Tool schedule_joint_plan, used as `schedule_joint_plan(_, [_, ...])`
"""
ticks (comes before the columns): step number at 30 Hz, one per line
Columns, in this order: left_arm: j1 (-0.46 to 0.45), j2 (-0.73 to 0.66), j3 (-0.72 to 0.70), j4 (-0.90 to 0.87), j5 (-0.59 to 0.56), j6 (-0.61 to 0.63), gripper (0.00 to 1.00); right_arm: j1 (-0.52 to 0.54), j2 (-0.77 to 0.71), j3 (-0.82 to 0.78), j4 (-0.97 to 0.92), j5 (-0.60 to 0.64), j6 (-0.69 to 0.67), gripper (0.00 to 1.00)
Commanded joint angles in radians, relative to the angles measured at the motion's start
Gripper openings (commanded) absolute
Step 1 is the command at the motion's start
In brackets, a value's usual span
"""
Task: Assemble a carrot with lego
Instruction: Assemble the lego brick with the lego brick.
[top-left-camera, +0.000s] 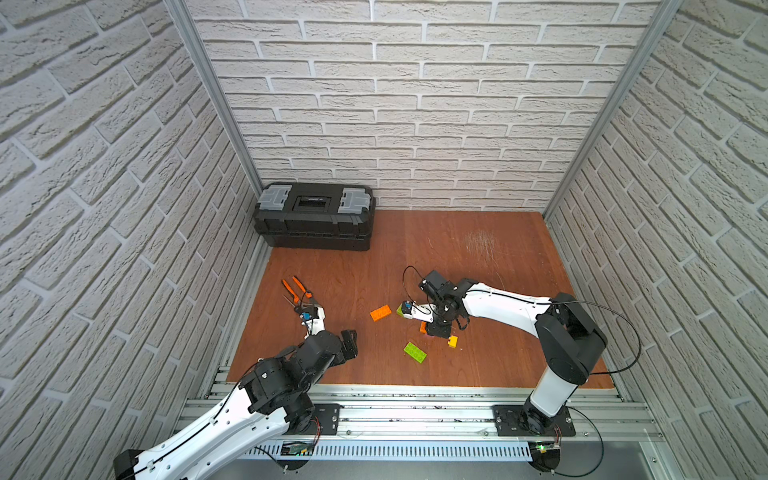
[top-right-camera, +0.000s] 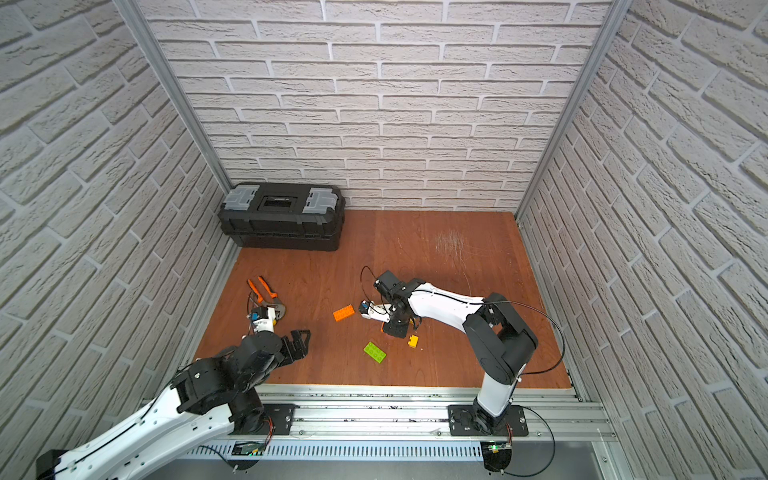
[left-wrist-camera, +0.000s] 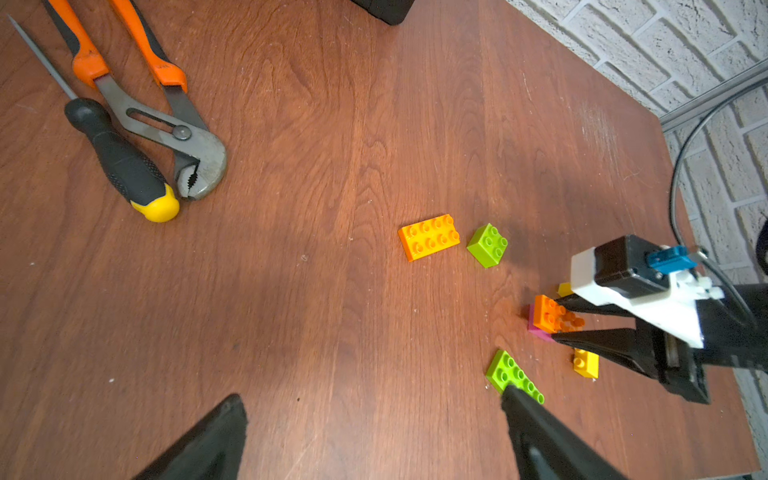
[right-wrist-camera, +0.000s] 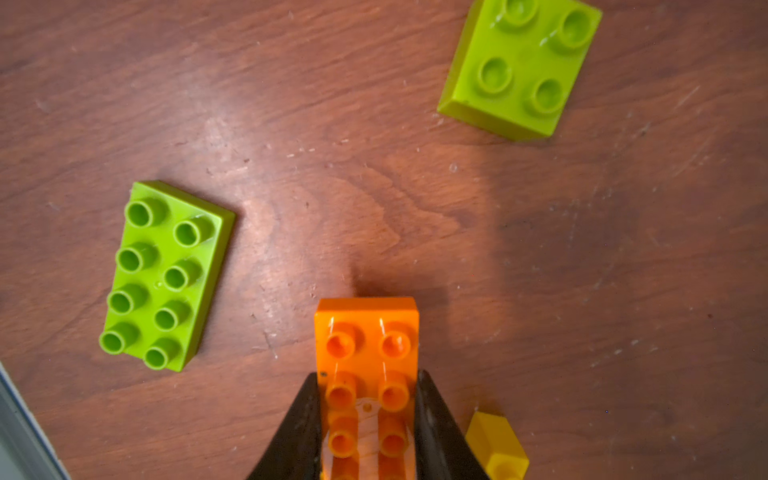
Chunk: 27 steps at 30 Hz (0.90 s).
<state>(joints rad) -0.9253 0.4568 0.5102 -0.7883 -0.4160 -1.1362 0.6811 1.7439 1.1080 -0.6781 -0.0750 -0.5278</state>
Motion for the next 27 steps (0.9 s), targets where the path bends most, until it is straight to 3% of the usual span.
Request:
schedule_joint_plan(1, [-0.003, 0.003, 0.014, 0.024, 0.003, 0.016, 0.98, -0.005, 0.009, -0.002, -0.095, 0.029, 0.01, 0.02])
schedule_joint_plan(10, [-0.004, -0.006, 0.003, 0.027, 0.003, 0.008, 0.98, -0.004, 0.047, -0.02, -0.085, 0.019, 0.02, 0.04])
schedule_joint_plan(18, [-0.003, -0.003, 0.002, 0.018, 0.005, 0.006, 0.98, -0.004, 0.075, -0.091, -0.029, -0.017, 0.065, 0.22])
schedule_joint_plan(27, [-0.003, 0.021, 0.016, 0.022, 0.005, 0.013, 0.98, -0.005, 0.009, -0.067, -0.036, 0.005, 0.093, 0.31])
